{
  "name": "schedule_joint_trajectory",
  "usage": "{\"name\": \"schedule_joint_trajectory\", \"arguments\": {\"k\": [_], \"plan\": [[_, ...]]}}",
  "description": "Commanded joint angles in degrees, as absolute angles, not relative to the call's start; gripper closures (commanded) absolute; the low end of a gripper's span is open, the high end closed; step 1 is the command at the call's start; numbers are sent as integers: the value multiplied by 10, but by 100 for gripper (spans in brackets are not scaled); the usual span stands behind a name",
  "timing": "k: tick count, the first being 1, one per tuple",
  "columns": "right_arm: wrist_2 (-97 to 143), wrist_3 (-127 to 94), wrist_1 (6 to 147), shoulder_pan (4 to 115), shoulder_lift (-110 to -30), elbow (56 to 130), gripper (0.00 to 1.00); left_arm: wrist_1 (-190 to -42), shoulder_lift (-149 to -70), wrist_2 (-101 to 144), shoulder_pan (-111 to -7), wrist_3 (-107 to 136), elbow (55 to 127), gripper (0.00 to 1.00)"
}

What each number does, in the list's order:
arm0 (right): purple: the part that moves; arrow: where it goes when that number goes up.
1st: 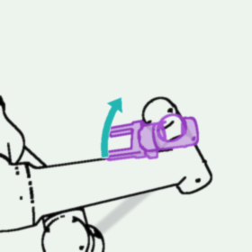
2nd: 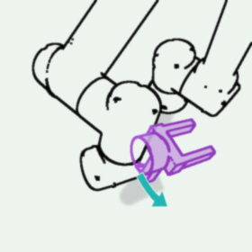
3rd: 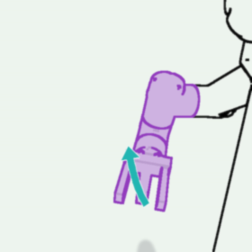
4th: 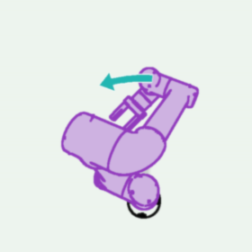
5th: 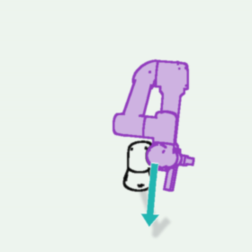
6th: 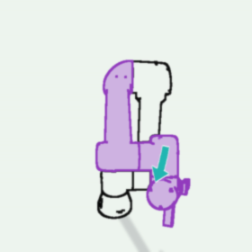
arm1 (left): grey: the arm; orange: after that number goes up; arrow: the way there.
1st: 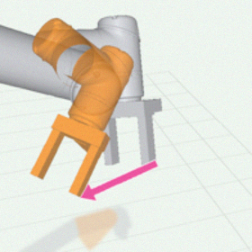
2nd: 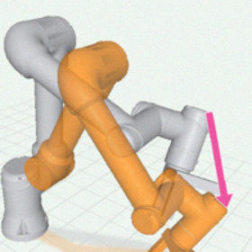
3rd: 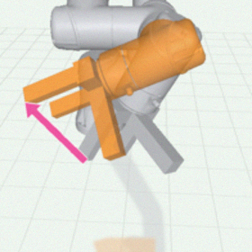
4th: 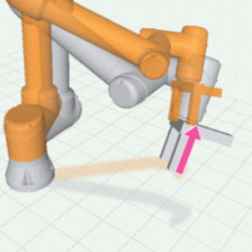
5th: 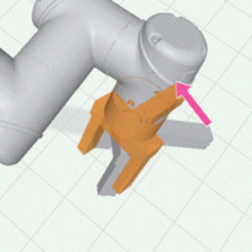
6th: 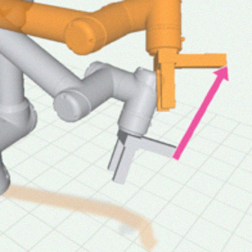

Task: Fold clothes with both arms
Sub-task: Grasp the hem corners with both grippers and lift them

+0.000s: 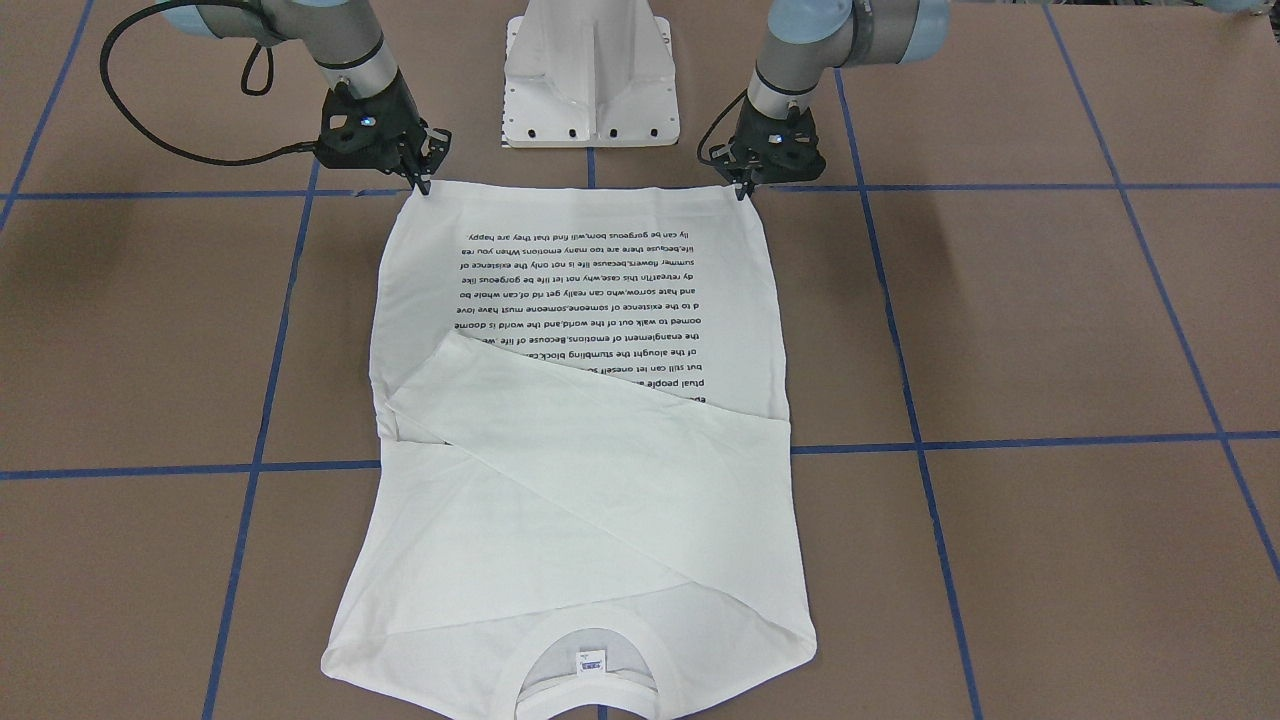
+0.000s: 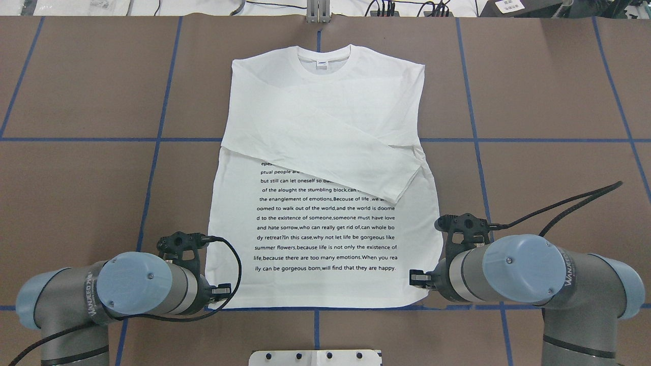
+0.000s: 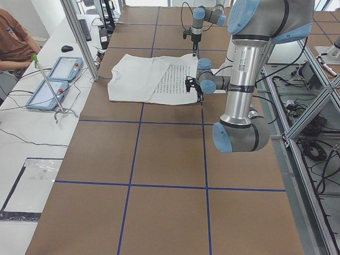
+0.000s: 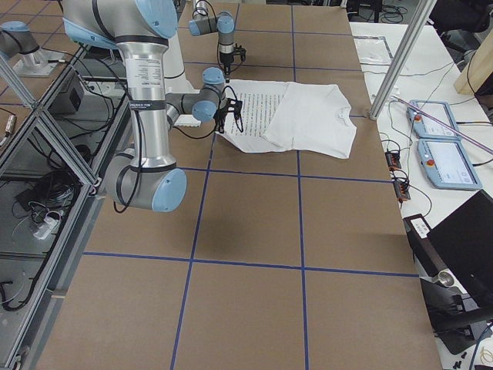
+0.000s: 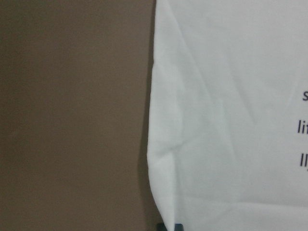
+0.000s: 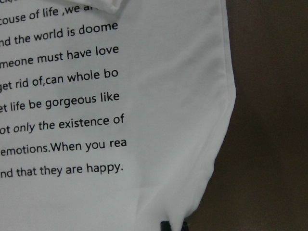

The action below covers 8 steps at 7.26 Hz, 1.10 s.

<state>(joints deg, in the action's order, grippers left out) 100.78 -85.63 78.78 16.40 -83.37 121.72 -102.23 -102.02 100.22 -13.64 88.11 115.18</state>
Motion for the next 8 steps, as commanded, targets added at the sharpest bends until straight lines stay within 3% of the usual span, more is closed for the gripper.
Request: {"name": "schedule_joint_trajectory", "arguments": {"k": [1, 3, 8], "plan": [[1006, -857, 787, 168, -833, 1223, 100, -1001, -1027, 1006, -141, 930, 1194, 100], [1011, -880, 788, 170, -840, 1250, 100, -936, -1023, 1010, -145, 931, 1276, 100], [1155, -885, 790, 188, -937, 1393, 100, -925, -989, 1034, -102, 976, 1367, 100]]}}
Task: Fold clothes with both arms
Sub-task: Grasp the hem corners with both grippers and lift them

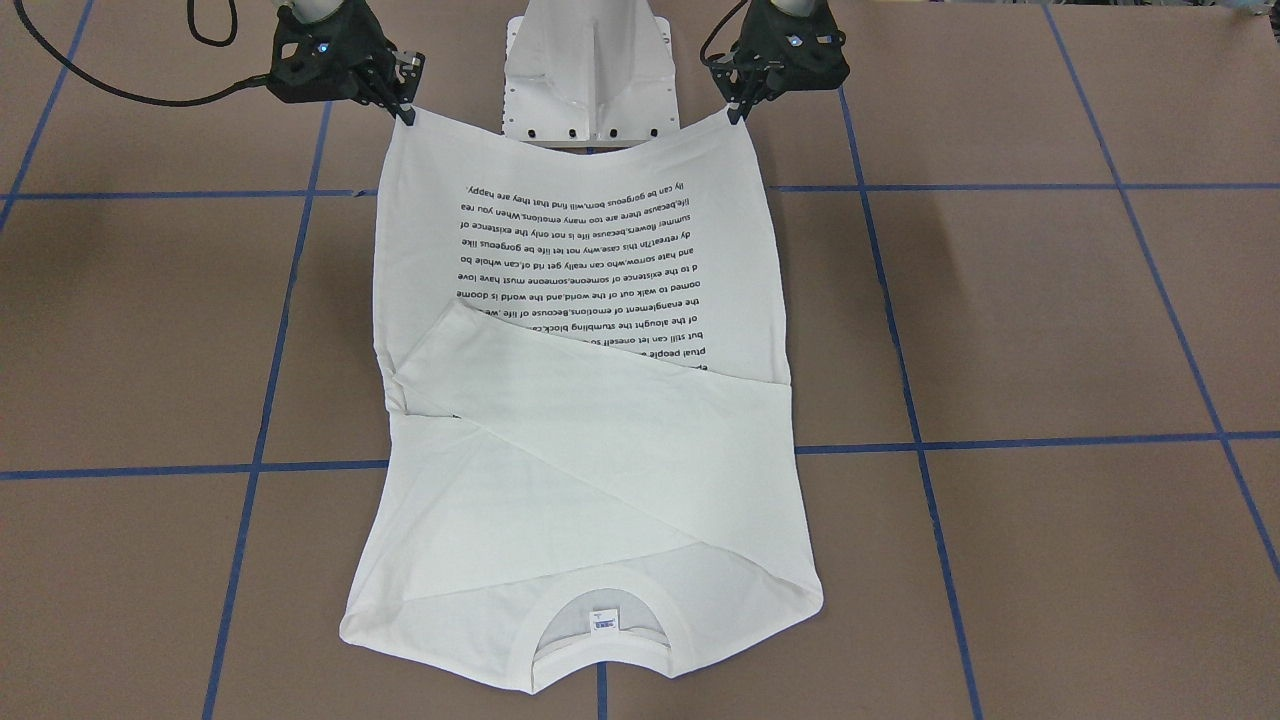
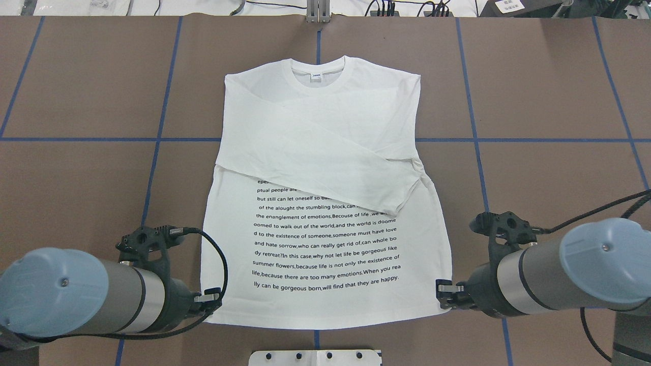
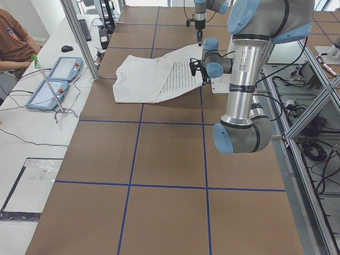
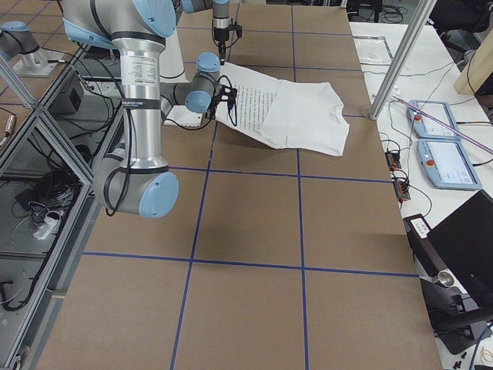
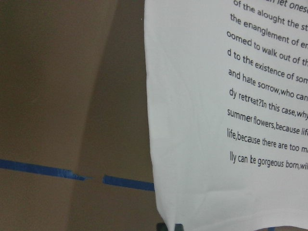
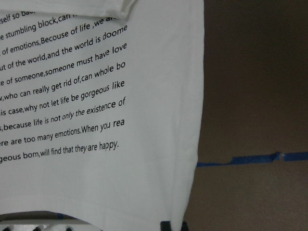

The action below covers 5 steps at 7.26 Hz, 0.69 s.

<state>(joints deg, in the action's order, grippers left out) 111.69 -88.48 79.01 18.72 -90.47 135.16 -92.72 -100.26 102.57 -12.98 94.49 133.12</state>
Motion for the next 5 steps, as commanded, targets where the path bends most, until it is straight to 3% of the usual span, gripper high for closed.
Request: {"name": "schedule_joint_trajectory", "arguments": {"k": [1, 3, 5], "plan": [[1178, -885, 790, 187, -947, 1414, 100, -919, -978, 1034, -72, 1001, 1401, 100], [1223, -885, 790, 189, -946, 1419, 100, -893, -978, 1034, -41, 1018, 1426, 100], [1223, -875, 789, 249, -930, 1401, 100, -892, -980, 1034, -78, 1005, 1412, 100]]}}
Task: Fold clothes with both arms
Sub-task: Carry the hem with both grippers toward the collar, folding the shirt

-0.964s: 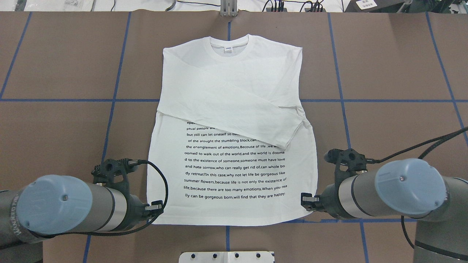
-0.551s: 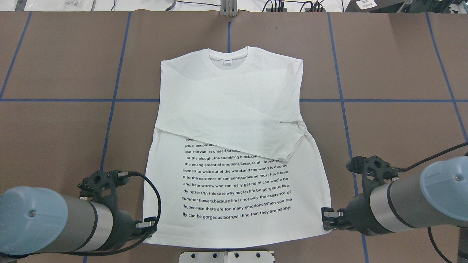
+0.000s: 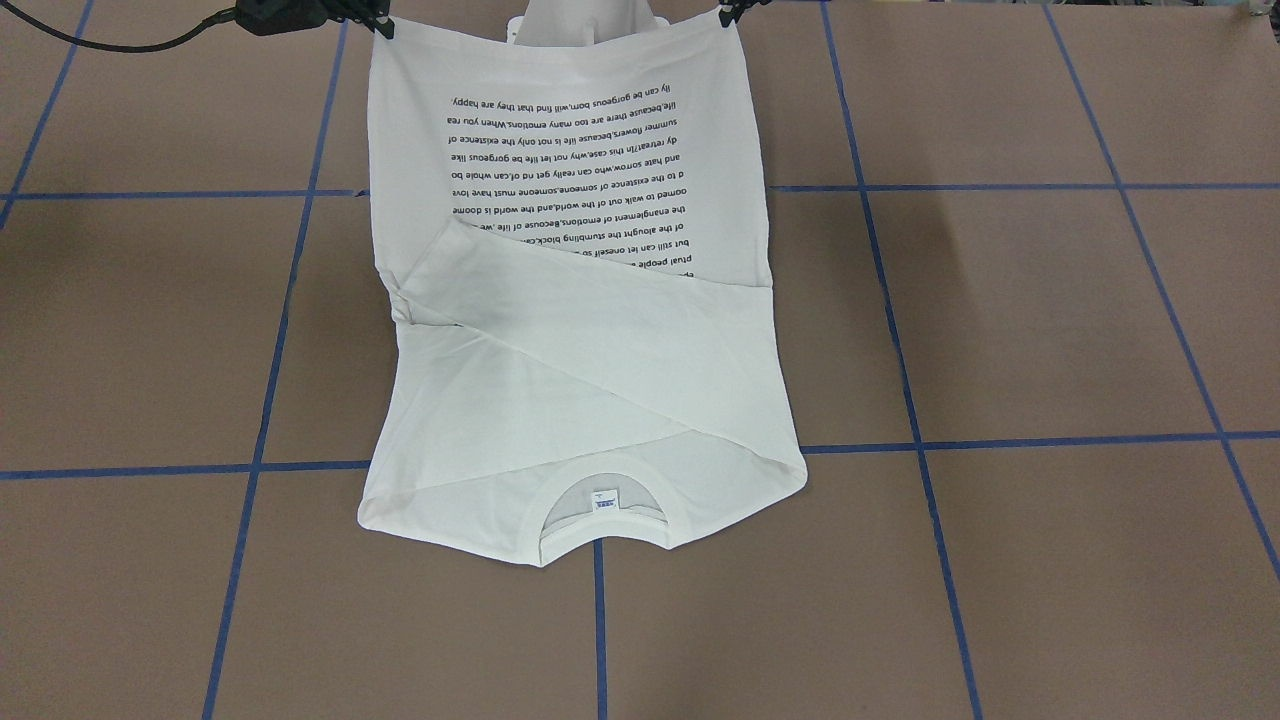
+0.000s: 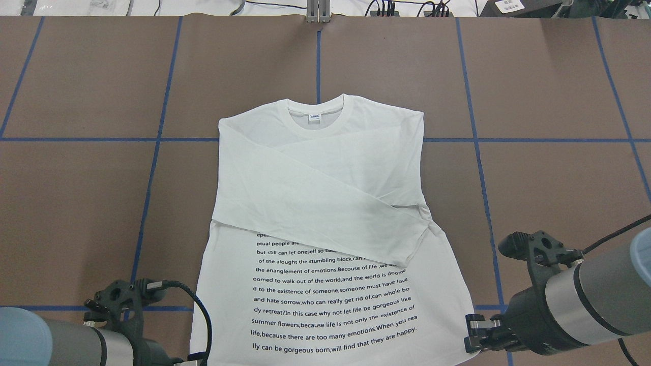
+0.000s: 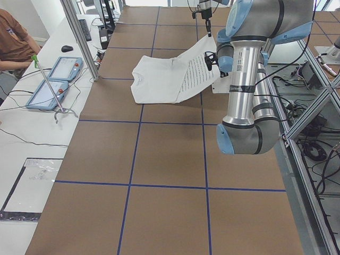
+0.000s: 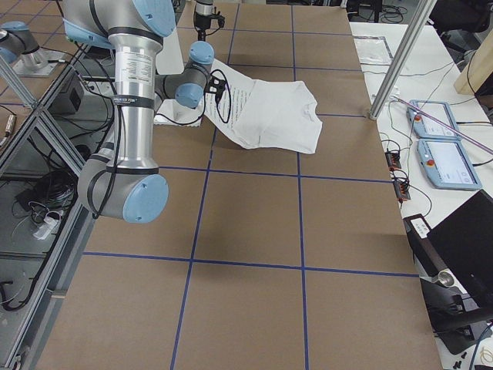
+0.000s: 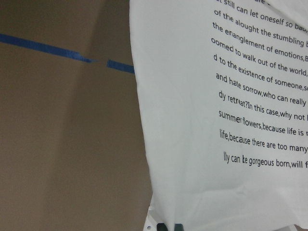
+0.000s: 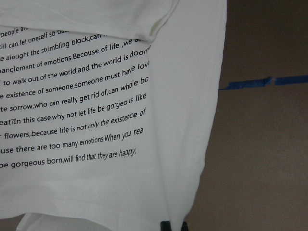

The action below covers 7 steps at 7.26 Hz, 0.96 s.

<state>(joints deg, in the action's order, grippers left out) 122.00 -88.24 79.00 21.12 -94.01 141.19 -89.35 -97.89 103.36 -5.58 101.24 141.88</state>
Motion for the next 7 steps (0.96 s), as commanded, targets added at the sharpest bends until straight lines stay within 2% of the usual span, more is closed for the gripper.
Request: {"name": "schedule_joint_trajectory", "arguments": {"k": [1, 3, 4, 5, 7], "plan": [[1226, -858, 789, 296, -903, 1371, 100, -891, -983, 1034, -123, 960, 1411, 100], [1265, -844, 789, 405, -828, 1281, 100, -892, -1007, 1094, -260, 884, 1353, 100], [1287, -836, 789, 446, -799, 1242, 100, -892, -1043, 1097, -301, 873, 1315, 100], [1285, -834, 788, 469, -781, 1211, 100, -890, -1076, 1099, -344, 842, 1272, 100], [1281, -804, 788, 494, -736, 1125, 100, -897, -1090, 1114, -416, 769, 1198, 100]]}}
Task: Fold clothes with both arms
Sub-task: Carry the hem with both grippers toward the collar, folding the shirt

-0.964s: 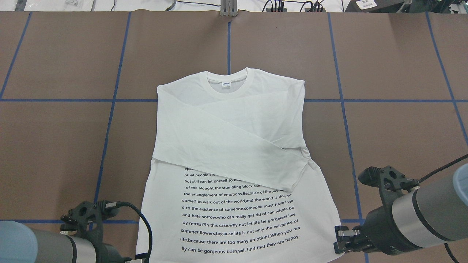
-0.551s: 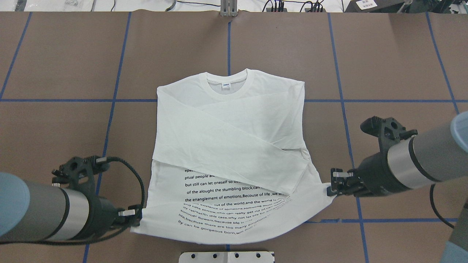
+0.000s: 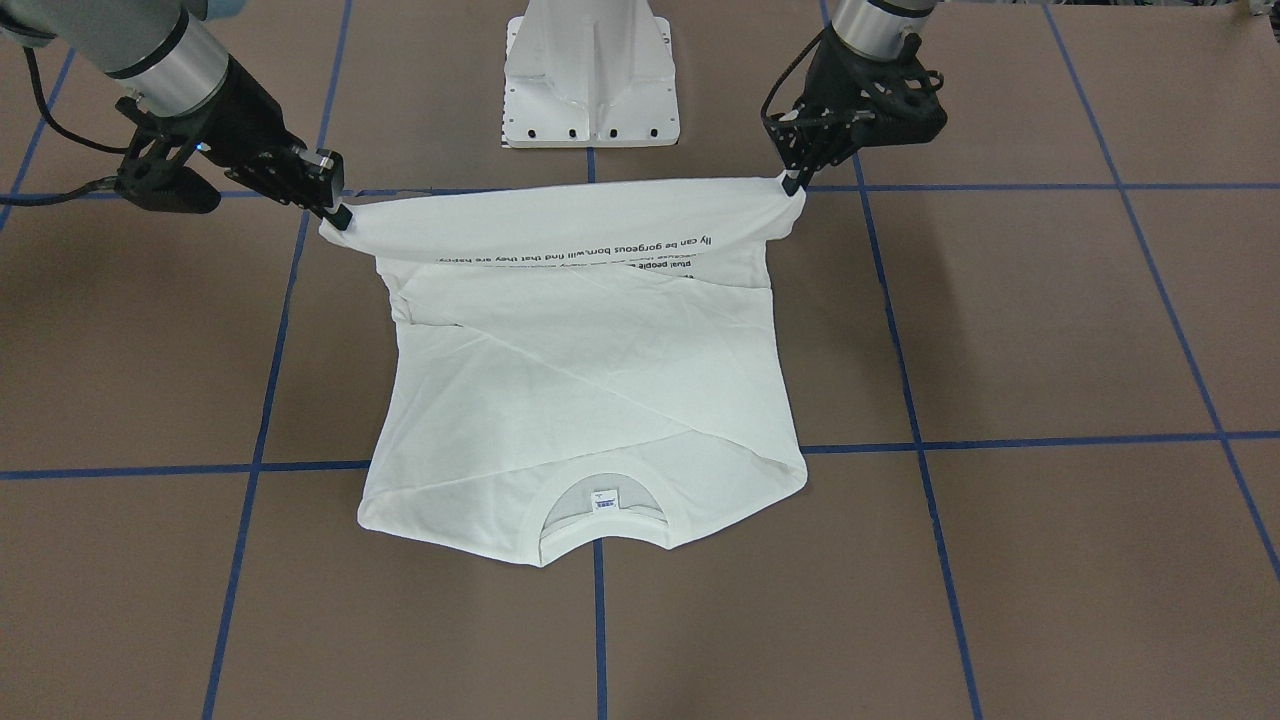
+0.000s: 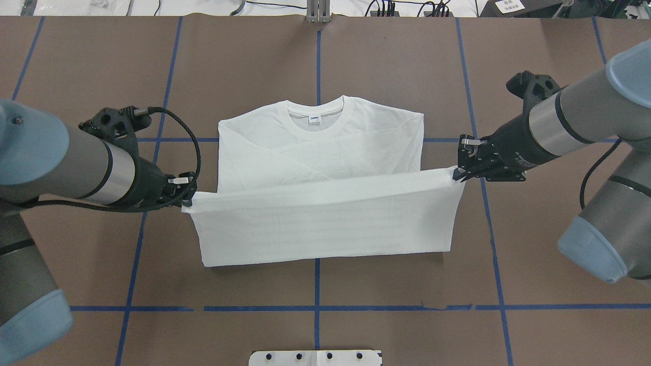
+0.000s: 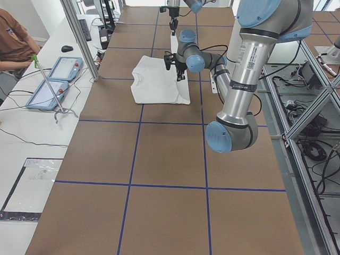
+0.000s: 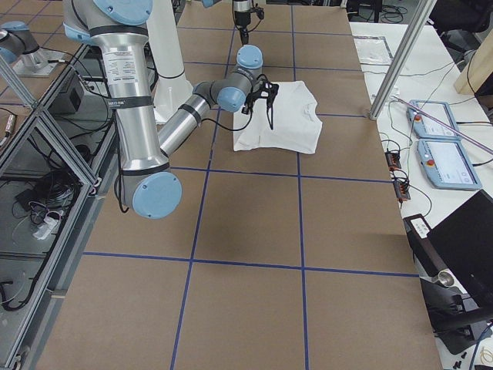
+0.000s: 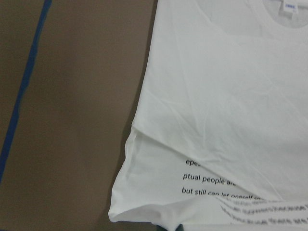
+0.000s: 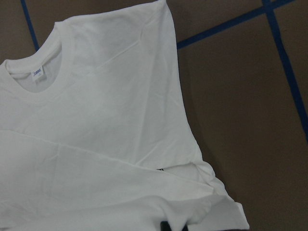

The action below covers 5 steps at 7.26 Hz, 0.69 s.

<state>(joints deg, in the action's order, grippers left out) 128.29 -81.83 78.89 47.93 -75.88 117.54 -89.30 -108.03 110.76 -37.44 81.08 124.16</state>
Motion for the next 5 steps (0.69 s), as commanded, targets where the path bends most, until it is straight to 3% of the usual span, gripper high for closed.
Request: {"name": "schedule_joint_trajectory", "arguments": {"k": [1, 5], "plan": [[1280, -786, 788, 506, -704, 1082, 100, -910, -1100, 1113, -424, 768, 1173, 100], [1277, -782, 788, 519, -618, 995, 100, -1060, -1129, 1111, -428, 770, 1031, 100]]}}
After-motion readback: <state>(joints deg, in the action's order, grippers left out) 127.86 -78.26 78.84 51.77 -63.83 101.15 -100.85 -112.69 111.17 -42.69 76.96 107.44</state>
